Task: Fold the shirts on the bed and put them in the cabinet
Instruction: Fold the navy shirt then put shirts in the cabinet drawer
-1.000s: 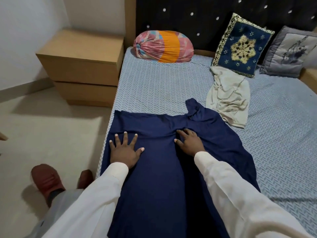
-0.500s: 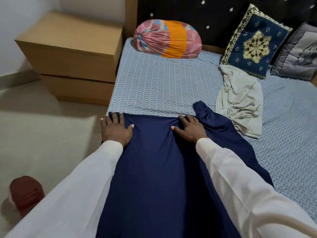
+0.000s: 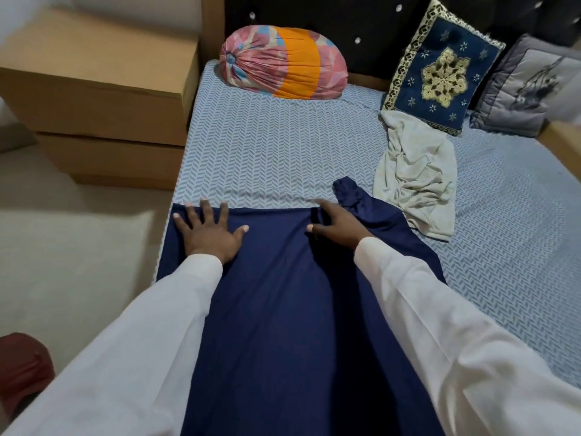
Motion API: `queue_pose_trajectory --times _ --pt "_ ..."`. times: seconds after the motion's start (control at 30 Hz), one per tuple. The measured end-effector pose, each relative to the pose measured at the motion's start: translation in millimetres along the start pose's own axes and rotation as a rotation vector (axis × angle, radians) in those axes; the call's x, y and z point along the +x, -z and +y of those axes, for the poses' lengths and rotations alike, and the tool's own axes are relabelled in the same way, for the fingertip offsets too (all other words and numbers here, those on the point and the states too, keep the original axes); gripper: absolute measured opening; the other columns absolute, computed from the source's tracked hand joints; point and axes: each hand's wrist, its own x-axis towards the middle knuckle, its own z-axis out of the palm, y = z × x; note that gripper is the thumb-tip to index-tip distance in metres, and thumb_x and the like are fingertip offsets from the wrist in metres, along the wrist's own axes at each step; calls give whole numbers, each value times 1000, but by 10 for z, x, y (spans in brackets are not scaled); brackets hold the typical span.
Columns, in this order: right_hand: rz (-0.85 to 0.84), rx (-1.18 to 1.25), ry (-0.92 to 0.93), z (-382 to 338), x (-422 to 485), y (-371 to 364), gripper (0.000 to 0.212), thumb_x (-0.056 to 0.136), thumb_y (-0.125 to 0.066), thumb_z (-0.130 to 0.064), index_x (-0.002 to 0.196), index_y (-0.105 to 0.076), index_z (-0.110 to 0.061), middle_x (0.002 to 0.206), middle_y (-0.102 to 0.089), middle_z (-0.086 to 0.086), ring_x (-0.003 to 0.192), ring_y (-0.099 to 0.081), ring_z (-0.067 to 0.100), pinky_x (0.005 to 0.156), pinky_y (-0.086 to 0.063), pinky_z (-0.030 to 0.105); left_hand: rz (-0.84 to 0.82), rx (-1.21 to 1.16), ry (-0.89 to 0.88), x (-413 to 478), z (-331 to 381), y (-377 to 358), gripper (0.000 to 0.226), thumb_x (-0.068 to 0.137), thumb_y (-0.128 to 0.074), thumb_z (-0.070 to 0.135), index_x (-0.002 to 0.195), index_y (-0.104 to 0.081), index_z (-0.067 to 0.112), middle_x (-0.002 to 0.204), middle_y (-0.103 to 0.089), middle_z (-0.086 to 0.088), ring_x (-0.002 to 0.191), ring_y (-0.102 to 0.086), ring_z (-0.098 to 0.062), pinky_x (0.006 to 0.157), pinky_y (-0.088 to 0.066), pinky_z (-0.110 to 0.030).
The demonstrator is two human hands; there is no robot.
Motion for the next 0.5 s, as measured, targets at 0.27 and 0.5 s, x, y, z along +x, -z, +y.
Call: queue_pose_trajectory --times 0.27,0.5 --pt "612 -57 -743 1085 -435 479 52 89 -65 -35 128 -50 -4 134 -44 26 126 -44 46 100 -41 51 17 -59 -268 -649 590 -267 77 91 -6 76 156 9 36 165 13 -6 149 19 -37 111 13 -69" --pt "408 -47 -695 1570 -266 788 28 93 -61 -29 118 -63 -16 127 -62 17 121 -56 37 98 -46 44 152 29 -264 -660 525 -479 78 88 2 77 155 9 38 165 11 -4 150 17 -36 111 13 -69"
